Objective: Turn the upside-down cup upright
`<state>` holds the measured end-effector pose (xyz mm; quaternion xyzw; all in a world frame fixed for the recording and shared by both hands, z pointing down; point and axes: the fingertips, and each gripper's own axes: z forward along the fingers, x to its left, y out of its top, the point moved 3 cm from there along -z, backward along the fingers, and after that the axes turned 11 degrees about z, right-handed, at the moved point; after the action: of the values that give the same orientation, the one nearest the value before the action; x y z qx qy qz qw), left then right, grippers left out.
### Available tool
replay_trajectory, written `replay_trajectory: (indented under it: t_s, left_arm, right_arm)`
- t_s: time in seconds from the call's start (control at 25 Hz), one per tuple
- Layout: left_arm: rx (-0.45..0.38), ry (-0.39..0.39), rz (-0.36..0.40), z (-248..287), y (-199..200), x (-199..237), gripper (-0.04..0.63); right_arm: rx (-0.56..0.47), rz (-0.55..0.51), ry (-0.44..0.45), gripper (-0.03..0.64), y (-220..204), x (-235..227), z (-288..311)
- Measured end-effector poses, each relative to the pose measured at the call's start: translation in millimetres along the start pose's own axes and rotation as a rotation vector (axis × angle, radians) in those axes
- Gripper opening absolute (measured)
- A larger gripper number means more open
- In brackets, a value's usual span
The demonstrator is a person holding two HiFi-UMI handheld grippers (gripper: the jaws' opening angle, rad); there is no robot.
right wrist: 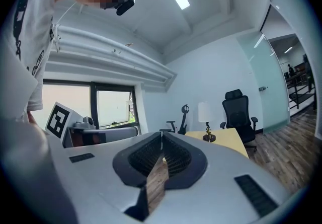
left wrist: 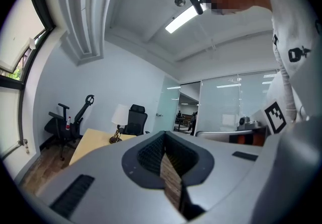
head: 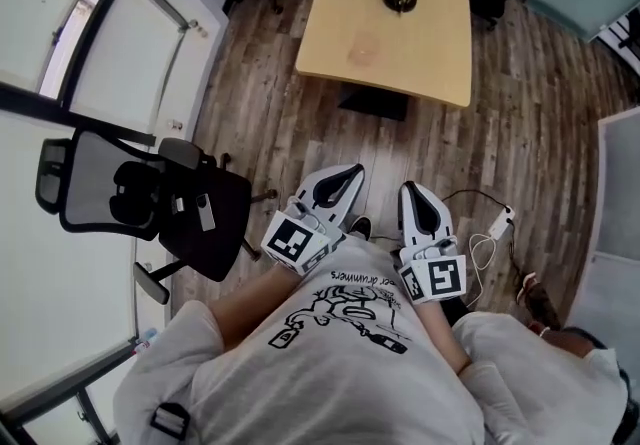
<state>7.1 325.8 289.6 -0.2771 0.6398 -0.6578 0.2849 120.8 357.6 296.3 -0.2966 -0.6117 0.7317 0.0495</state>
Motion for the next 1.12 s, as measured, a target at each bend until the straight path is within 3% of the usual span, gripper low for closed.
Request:
replay_trajectory:
  t_s: [0.36,1.12]
  left_arm:
    - [0.006,0.009,-0.022,19,-9,51,0.008]
    - [0.028,-0.126,-0.048,115,-17,221,0.008]
  right_arm:
    - [0.015,0.005,-0.011,0.026,-4,-8,47]
    - [0.030,-0.054,-0.043,0.026,35,-42,244]
